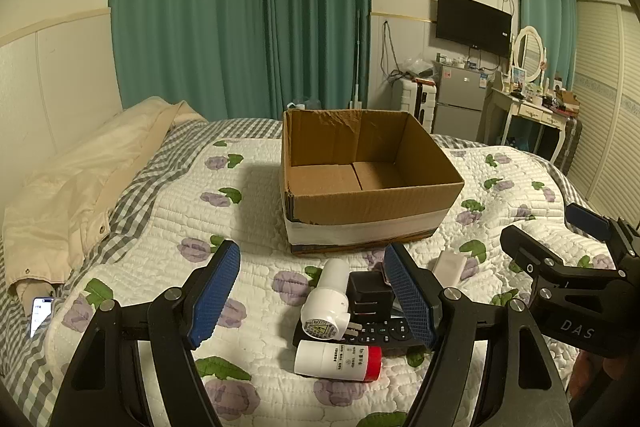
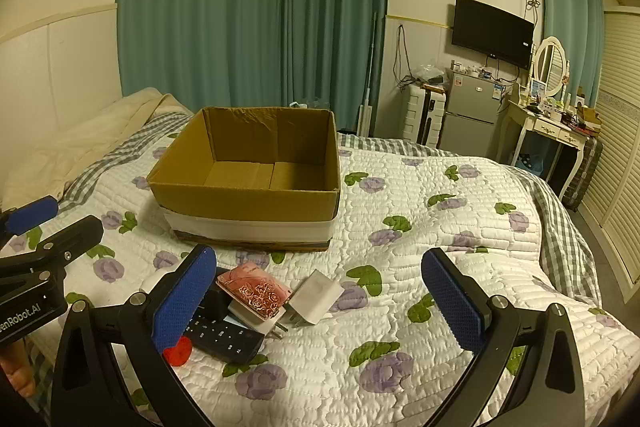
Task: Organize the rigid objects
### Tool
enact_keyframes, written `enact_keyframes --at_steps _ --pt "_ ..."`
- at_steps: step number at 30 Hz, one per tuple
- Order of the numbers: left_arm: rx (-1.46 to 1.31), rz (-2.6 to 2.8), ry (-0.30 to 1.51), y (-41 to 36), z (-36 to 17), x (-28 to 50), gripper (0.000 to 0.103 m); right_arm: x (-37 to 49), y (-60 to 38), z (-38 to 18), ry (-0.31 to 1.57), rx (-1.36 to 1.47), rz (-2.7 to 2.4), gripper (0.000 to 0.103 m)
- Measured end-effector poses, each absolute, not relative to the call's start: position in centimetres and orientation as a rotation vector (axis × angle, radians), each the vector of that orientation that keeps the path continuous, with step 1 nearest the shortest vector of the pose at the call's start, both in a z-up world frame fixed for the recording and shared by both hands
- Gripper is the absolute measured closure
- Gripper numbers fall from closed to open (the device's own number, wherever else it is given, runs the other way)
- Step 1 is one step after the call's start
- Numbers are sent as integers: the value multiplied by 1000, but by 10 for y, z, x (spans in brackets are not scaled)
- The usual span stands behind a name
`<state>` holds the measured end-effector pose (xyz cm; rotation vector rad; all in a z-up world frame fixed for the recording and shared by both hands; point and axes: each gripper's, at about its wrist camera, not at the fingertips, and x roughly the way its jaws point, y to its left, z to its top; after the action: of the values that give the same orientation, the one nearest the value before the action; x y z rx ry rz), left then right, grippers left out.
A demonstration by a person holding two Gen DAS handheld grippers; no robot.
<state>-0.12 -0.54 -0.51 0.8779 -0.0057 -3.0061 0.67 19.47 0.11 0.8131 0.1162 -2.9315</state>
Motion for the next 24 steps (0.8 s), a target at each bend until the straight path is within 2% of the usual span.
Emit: enact_keyframes --at_steps 24 --pt "879 -3007 -10 -6 -5 -1 26 7 195 1 115 817 -2926 0"
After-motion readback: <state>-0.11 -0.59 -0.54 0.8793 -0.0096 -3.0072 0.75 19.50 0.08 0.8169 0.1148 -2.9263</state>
